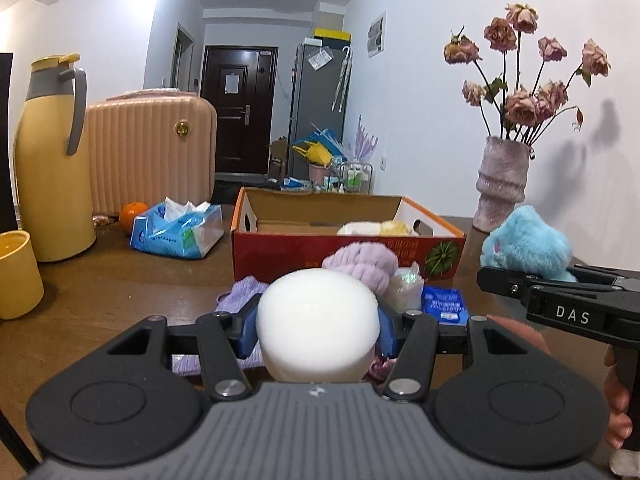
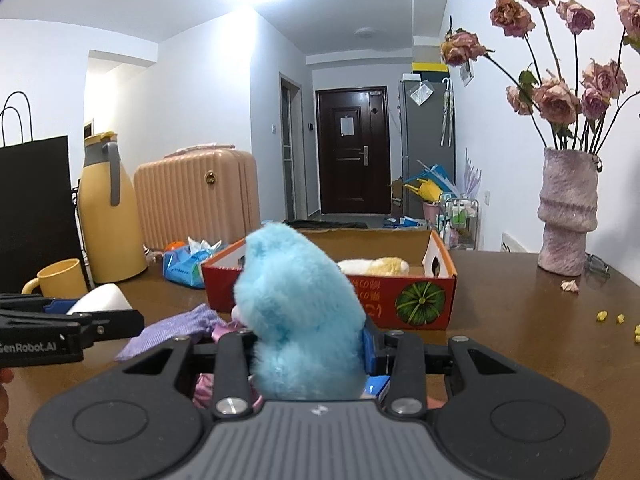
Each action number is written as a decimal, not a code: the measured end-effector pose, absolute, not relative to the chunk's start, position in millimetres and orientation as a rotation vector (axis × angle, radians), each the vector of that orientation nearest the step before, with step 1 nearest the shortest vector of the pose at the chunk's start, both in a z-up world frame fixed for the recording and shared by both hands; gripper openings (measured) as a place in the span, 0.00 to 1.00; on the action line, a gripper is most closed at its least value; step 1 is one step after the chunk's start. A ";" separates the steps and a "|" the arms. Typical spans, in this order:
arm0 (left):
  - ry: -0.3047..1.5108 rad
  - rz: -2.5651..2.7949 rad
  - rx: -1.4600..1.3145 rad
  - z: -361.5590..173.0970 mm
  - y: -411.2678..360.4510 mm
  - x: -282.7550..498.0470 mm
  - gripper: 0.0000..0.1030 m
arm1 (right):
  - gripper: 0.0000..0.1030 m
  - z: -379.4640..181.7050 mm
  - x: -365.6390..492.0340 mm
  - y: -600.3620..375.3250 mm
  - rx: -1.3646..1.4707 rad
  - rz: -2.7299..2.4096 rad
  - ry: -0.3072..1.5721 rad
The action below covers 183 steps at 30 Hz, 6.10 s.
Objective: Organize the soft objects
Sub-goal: 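Carry the blue plush and foam cylinder over the cardboard box with both grippers, then open both grippers to drop the plush and foam cylinder into the box, then withdraw both grippers from the box back toward the remaining objects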
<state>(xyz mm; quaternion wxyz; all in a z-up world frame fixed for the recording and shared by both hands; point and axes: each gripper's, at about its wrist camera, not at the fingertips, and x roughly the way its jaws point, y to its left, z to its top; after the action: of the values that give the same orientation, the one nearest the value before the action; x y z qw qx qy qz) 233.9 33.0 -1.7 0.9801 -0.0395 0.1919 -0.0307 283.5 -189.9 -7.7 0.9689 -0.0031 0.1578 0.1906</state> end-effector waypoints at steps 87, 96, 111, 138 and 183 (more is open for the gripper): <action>0.415 0.165 -0.139 16.2 45.1 491.1 0.55 | 0.36 -5.2 527.1 -140.0 -0.060 0.336 0.442; 0.431 0.182 -0.106 -2.0 40.7 500.9 0.55 | 0.36 -12.7 525.2 -143.7 -0.054 0.307 0.392; 0.436 0.200 -0.051 -21.7 33.2 506.3 0.56 | 0.37 -17.1 540.7 -133.8 -0.092 0.227 0.439; 0.393 0.258 -0.102 -12.2 44.2 494.1 1.00 | 1.00 -20.0 539.0 -141.6 -0.096 0.202 0.457; 0.322 0.249 -0.093 3.0 67.7 338.8 1.00 | 1.00 3.9 408.1 -167.8 -0.136 0.244 0.364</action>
<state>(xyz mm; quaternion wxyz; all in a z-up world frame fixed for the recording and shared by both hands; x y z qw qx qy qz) 338.8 67.7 3.0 0.9783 -0.0462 0.1596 0.1237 408.1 -167.8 3.9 0.9738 -0.0675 0.1804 0.1209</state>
